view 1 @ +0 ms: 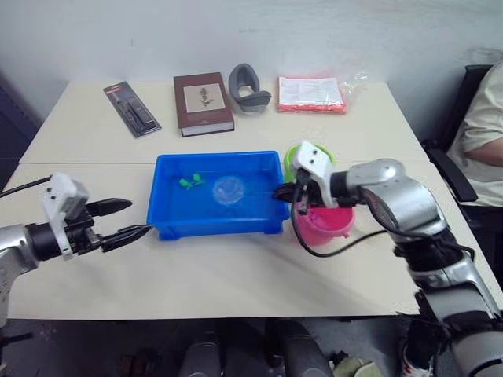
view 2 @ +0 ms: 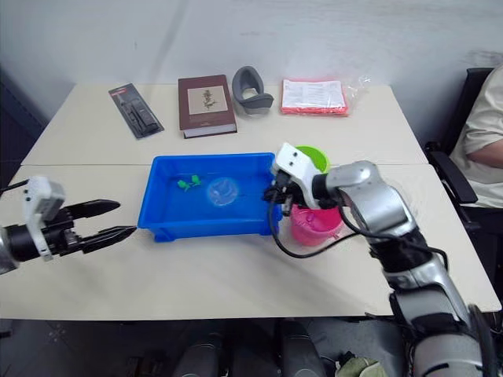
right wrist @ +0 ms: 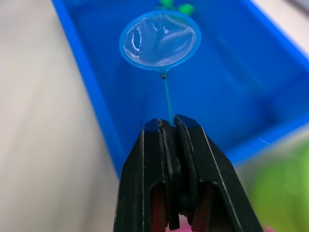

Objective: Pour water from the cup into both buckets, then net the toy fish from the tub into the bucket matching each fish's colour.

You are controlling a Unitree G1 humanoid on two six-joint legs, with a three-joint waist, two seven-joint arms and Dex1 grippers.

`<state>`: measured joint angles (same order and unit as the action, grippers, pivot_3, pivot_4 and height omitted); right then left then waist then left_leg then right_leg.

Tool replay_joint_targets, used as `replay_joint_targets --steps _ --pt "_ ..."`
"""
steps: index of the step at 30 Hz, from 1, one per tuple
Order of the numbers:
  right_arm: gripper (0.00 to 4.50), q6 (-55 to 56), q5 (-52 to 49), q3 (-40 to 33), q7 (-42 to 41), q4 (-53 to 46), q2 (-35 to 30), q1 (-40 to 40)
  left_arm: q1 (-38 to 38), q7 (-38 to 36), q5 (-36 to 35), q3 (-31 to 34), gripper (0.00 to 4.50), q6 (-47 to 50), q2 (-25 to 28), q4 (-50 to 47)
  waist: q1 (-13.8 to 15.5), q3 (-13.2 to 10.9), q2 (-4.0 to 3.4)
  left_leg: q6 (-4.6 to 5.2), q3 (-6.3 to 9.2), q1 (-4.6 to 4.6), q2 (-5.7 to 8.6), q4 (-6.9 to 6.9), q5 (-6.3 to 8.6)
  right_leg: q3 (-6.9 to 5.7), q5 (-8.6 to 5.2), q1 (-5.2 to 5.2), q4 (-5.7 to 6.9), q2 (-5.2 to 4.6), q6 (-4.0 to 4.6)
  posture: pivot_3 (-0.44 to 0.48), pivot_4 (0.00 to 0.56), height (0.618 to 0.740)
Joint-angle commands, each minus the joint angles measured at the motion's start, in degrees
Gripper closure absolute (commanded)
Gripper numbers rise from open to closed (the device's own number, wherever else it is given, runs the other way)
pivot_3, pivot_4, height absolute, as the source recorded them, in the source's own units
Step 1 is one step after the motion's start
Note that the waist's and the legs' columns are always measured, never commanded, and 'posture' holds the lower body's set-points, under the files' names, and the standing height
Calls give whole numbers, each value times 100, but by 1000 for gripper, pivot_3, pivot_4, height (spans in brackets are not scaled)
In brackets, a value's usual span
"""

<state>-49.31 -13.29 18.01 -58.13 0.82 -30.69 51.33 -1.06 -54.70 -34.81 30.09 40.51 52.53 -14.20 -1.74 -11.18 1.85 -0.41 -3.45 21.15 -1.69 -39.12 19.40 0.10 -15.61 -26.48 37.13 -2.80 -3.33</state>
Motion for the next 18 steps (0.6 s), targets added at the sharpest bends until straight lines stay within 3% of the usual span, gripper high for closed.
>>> replay_joint_targets --steps 1,8,18 --pt "4500 -109 154 310 -79 827 269 472 173 106 -243 393 29 128 -23 -356 -2 1 2 0 2 1 -1 2 0 -3 0 0 -3 1 0 0 150 740" --pt "4500 206 548 678 -196 3288 1330 1637 402 341 -365 667 29 165 -110 -658 -136 2 3 -4 -3 2 -2 3 -2 -2 0 -3 2 4 1 0 150 740" --pt "4500 1044 815 213 223 5278 2297 2523 615 520 -459 927 29 146 -154 -856 -242 2 3 -21 1 4 -5 10 -8 -3 1 -4 0 2 2 0 150 740"
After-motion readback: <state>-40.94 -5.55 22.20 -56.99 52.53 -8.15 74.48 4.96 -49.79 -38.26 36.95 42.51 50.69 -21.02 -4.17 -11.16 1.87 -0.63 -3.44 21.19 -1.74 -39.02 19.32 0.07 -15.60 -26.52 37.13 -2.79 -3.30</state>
